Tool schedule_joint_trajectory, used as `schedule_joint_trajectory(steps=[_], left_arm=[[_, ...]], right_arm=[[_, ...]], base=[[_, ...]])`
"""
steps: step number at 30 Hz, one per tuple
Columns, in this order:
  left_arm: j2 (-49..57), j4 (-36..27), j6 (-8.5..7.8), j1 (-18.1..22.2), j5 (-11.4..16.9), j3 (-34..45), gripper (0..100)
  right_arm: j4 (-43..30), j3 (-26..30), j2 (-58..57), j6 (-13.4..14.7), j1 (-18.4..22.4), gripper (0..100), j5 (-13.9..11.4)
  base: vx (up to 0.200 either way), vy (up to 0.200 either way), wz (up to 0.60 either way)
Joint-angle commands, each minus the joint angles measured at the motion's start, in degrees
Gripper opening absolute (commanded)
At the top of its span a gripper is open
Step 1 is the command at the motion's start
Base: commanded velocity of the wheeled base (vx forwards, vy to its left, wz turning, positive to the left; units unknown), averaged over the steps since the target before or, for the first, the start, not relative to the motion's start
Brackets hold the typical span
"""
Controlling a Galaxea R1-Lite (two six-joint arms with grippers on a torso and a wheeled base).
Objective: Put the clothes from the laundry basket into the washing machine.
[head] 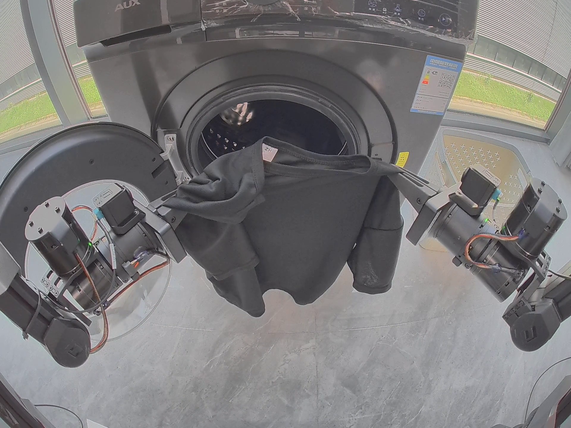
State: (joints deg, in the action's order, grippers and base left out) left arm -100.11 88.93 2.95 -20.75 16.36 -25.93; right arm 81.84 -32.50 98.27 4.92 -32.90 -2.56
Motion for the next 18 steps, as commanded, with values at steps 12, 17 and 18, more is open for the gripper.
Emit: schedule_joint_trajectory(steps=[12, 17, 18], left_arm=[[0.27, 0.01, 3.38, 2.91, -0.19, -2.72, 0], [0.44, 0.01, 3.47, 3.79, -0.1, -3.16, 0], [0.7, 0.01, 3.47, 3.79, -0.1, -3.16, 0]], right_arm=[[0.34, -0.11, -1.41, 0.08, -0.41, 0, 0.71], [0.34, -0.37, -1.5, 0.08, -0.5, 0, 0.8], [0.34, -0.55, -1.41, 0.08, -0.58, 0, 0.8]], base=[[0.0, 0.0, 0.0], [0.0, 0.0, 0.0], [0.0, 0.0, 0.0]])
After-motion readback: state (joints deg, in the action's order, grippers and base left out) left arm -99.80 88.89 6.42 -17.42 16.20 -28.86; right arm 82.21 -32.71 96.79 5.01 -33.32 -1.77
